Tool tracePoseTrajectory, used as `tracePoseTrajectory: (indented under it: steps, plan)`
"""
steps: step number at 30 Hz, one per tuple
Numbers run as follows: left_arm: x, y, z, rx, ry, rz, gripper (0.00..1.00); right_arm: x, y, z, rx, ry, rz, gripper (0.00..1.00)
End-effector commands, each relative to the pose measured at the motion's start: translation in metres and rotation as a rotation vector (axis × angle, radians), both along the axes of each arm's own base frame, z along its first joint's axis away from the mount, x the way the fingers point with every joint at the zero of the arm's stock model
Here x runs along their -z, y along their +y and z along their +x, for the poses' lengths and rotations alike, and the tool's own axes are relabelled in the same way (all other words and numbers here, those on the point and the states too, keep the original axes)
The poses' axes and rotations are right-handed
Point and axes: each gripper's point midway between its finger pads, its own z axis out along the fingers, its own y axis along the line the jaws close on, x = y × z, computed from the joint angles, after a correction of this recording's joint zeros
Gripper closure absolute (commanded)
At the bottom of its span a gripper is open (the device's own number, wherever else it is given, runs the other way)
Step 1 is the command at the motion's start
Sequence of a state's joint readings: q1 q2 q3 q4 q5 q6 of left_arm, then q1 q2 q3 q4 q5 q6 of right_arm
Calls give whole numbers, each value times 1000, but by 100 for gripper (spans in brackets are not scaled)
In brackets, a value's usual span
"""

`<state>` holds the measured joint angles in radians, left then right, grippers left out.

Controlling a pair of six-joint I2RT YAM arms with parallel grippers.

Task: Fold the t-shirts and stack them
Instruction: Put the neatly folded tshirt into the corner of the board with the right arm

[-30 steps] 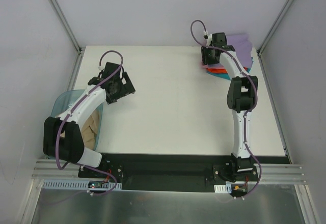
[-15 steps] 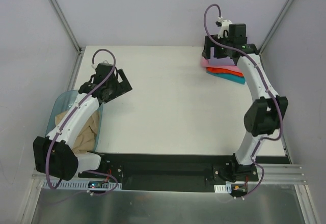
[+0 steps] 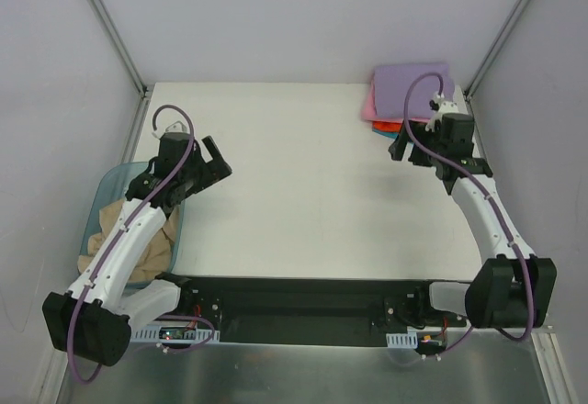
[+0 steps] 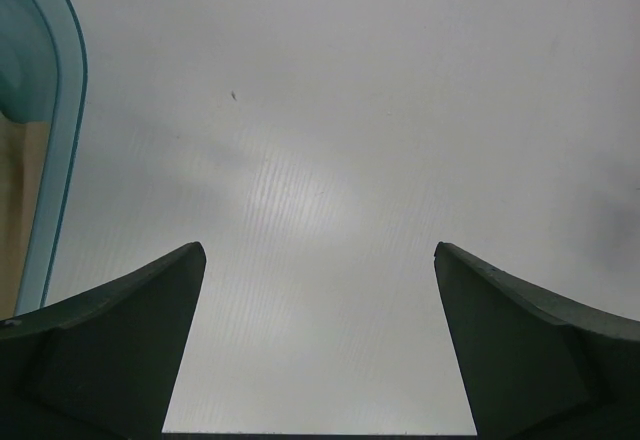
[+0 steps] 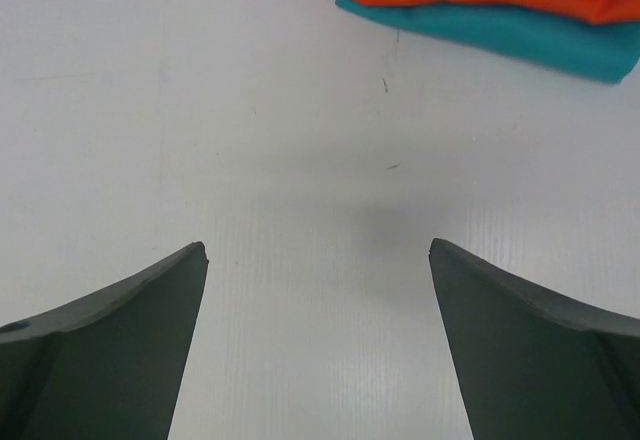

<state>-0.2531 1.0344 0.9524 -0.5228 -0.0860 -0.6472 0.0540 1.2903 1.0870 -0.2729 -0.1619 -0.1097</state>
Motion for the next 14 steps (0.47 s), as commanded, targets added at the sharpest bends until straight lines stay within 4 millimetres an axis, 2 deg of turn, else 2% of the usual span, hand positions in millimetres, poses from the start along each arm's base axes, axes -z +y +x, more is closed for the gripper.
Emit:
tracePoseTrajectory:
  steps: [1,2,3,7,10,14]
  plan:
    - [10,0,-12,-12,25,-36,1,6,1,-16,58,-79,97,3]
    - [12,0,-13,-9,32,-38,1,4,6,-23,49,-96,134,3]
    - [17,-1,-15,-6,45,-44,1,23,6,-31,58,-63,141,3]
    - [26,-3,-18,-15,72,-58,0,32,4,-42,91,-75,160,3]
    - [30,-4,-18,-11,91,-55,1,35,5,-45,83,-81,162,3]
    - [29,-4,-16,-14,91,-57,1,26,7,-45,67,-116,169,3]
